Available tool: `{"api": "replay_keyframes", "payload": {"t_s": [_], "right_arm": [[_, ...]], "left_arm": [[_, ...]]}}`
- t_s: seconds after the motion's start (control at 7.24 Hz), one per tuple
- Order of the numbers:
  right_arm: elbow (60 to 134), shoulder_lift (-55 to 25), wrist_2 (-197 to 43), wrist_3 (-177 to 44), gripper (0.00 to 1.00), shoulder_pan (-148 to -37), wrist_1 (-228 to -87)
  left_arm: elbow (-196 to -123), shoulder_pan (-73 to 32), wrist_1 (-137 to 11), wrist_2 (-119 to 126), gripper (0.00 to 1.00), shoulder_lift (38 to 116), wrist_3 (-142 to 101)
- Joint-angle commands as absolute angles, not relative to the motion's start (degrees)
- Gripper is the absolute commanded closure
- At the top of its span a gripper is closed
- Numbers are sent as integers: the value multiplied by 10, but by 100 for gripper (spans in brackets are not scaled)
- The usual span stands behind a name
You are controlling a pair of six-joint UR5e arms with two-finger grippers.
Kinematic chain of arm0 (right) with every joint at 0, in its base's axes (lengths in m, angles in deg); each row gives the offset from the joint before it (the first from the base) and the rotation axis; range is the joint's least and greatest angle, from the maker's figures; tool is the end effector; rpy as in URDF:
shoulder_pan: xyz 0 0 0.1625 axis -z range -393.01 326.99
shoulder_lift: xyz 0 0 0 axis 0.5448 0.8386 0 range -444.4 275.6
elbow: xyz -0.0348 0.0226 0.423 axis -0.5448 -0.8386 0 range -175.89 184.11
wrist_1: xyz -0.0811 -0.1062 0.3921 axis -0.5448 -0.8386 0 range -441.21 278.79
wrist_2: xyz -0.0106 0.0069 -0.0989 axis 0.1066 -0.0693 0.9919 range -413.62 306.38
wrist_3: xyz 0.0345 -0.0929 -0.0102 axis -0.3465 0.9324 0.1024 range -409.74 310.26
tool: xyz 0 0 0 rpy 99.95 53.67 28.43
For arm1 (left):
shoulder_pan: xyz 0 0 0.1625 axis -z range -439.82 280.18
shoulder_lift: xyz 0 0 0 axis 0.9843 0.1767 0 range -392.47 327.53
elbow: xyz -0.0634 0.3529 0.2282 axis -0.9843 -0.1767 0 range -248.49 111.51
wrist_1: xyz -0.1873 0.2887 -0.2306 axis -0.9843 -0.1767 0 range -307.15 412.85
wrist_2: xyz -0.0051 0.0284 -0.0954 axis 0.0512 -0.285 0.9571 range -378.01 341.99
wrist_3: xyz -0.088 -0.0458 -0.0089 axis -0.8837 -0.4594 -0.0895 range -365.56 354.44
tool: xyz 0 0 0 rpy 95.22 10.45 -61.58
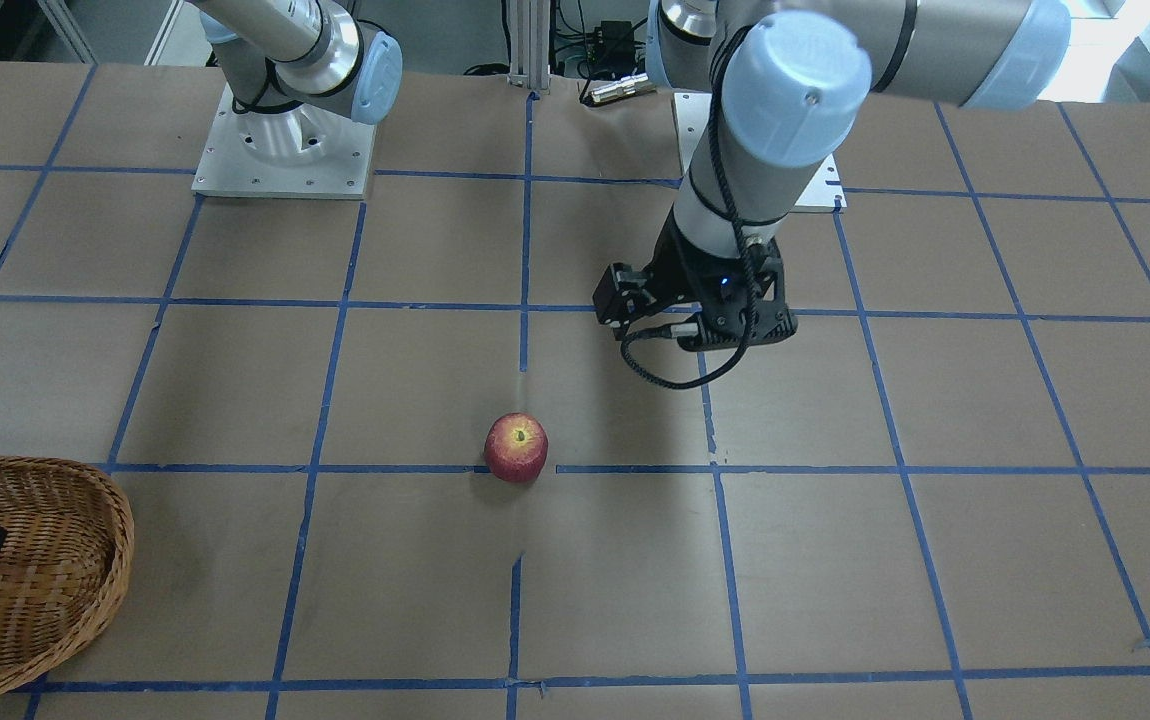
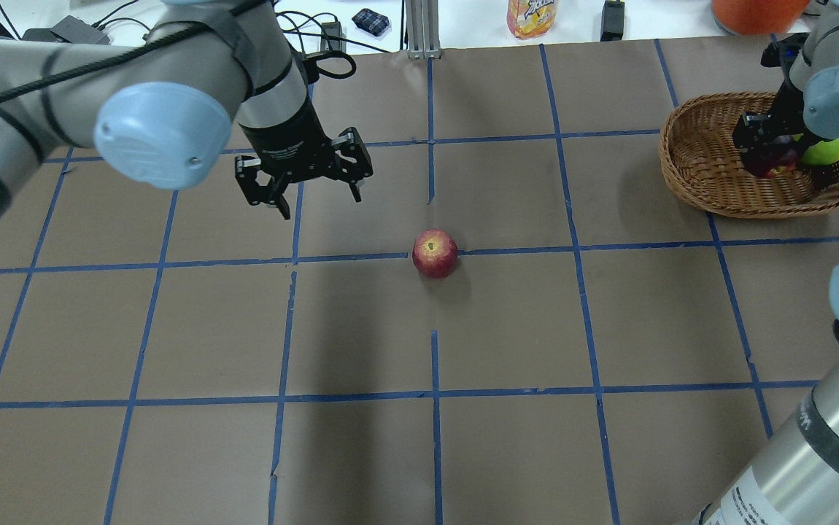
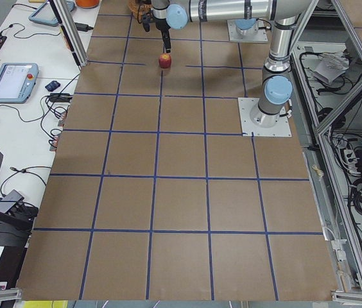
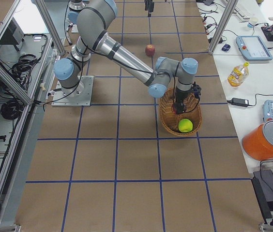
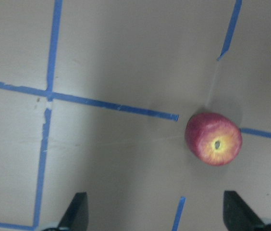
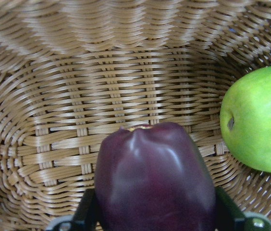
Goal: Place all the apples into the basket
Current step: 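Release dark apple in basket while left sets red apple at center, then move right gripper over the red apple while left gripper retracts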
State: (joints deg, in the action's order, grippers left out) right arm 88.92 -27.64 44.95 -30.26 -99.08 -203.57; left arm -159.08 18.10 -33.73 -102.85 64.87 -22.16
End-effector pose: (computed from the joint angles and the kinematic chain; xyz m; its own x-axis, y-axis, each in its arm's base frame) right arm -0.1700 -0.6751 0.2428 -0.9827 0.0839 0.1651 0.0815 0.9964 -0.0214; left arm -0.2147 -0.5096 0.4231 -0.9855 -0.1572 0.0636 -0.1504 0.9834 0.1011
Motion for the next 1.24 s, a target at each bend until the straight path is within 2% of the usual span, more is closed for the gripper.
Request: {"api": "replay_keyframes", "payload": {"t_s": [0.0,0.28,0.41,0.69,1.1], "right_arm": [[892,-280,451,-299,0,-986,-2048],[892,-248,447,-299,0,-990,-2034],[891,-207,435,-305,0,-1003,-1965],[897,-173,428,-332,0,-1085,-1935],[902,-167,422,-588,0,-1242,-1873]], "left_arm": [[-1602,136,-404,-1033,0,568,-86],[-1603,105,-410,-1034,0,541,-28],[-1596,84,-401,-1032,0,540,-19],[-1589,77,-380,-1064,0,548,-6],[-1591,82,-377,-1078,0,551,-5]]}}
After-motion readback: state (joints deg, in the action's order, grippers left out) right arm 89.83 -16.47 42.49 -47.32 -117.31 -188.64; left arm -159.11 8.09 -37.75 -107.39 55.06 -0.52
